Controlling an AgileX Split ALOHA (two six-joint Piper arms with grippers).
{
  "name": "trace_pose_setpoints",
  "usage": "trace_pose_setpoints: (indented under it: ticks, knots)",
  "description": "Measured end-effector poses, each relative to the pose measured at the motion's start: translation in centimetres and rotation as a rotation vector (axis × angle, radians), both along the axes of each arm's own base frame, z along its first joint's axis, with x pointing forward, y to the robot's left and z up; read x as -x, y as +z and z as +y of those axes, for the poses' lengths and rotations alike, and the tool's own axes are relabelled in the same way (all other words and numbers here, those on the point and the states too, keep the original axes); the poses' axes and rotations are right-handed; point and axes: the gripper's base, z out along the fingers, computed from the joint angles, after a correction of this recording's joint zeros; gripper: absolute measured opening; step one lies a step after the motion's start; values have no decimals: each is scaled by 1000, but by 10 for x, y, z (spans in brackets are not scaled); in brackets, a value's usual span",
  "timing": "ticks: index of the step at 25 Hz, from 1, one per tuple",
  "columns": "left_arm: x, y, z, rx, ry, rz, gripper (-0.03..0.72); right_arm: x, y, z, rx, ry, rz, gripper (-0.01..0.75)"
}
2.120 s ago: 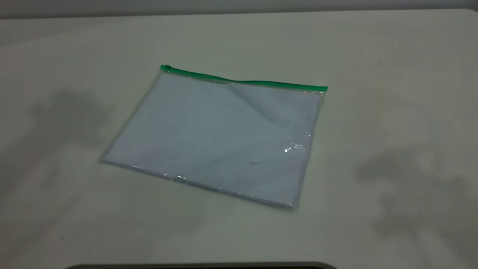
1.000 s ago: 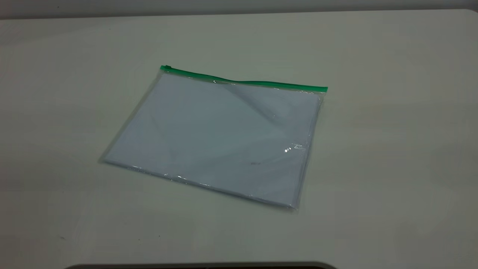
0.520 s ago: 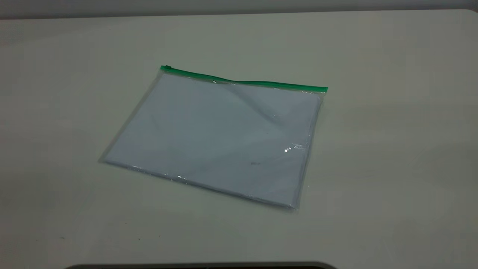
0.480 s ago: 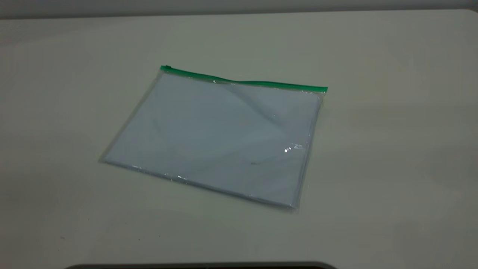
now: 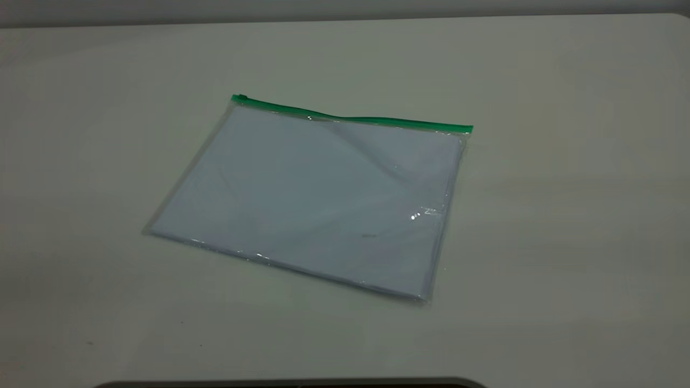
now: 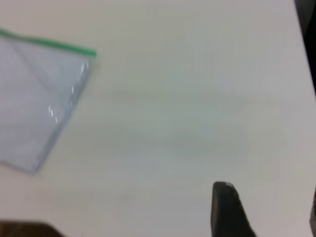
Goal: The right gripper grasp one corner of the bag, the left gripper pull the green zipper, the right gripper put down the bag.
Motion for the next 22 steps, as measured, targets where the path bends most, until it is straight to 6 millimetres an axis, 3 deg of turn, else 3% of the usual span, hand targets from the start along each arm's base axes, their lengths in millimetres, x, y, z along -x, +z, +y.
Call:
trace_pose_setpoints:
  ticks: [5, 22]
  knots:
    - [5, -1, -1, 0, 82, -34, 556, 6, -1, 0, -2, 0, -36, 435]
    - [5, -1, -1, 1, 86, -35, 556, 7, -1, 0, -7, 3, -35, 435]
